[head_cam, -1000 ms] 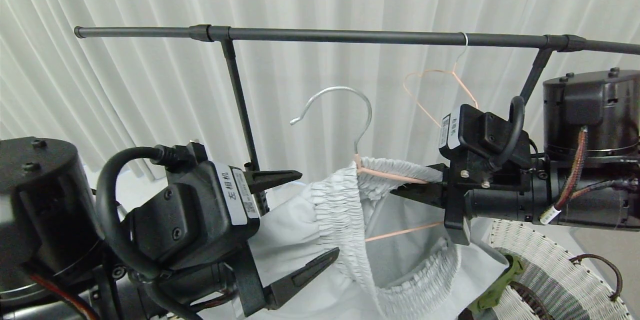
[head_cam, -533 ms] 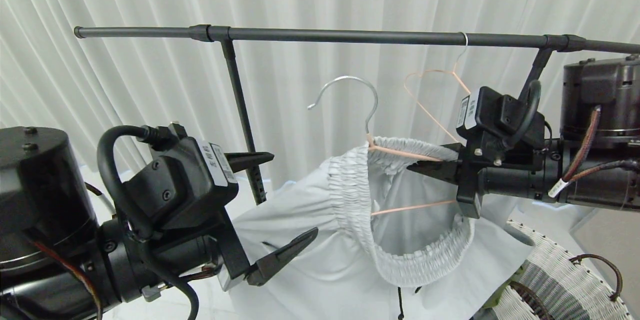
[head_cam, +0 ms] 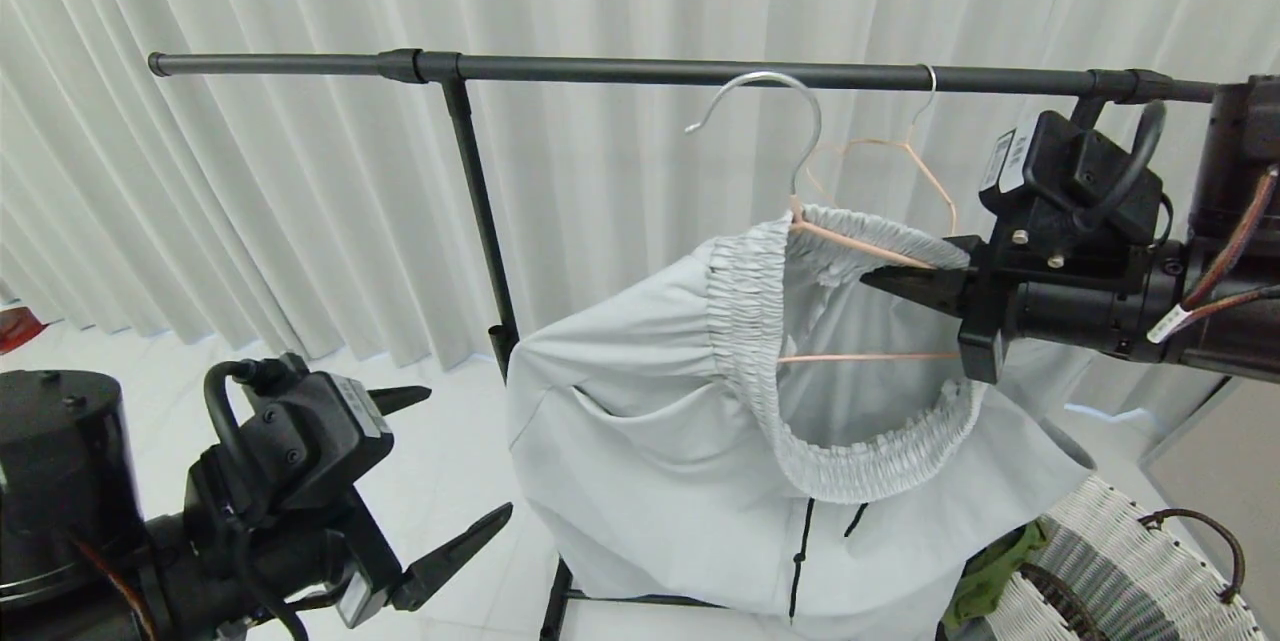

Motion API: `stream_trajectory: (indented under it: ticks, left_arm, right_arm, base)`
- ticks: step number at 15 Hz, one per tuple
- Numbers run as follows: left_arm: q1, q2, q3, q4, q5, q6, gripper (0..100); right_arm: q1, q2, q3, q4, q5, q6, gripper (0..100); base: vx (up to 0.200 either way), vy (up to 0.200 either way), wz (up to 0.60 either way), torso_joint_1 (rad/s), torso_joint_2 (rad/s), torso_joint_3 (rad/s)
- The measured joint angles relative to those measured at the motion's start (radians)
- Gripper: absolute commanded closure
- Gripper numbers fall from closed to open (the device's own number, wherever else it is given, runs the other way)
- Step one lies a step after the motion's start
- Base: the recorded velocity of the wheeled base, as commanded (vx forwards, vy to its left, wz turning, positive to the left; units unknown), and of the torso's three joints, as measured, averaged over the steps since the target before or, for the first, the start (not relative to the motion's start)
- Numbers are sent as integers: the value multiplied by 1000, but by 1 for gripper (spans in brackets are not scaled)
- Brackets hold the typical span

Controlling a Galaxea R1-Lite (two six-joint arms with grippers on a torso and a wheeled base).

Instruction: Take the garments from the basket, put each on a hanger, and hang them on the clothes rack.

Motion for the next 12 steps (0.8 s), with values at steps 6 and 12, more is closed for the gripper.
stream_trajectory:
  ticks: [6, 12]
  left_arm:
    - [72, 53, -22, -63, -1, -181, 0]
    - [71, 204, -66, -305, -1, -213, 0]
  right_arm:
    - [3, -53, 5, 1, 10, 7, 100]
    - [32, -96, 1, 2, 5, 51, 100]
  base:
    - [0, 0, 0, 0, 0, 0]
    - [0, 0, 0, 0, 0, 0]
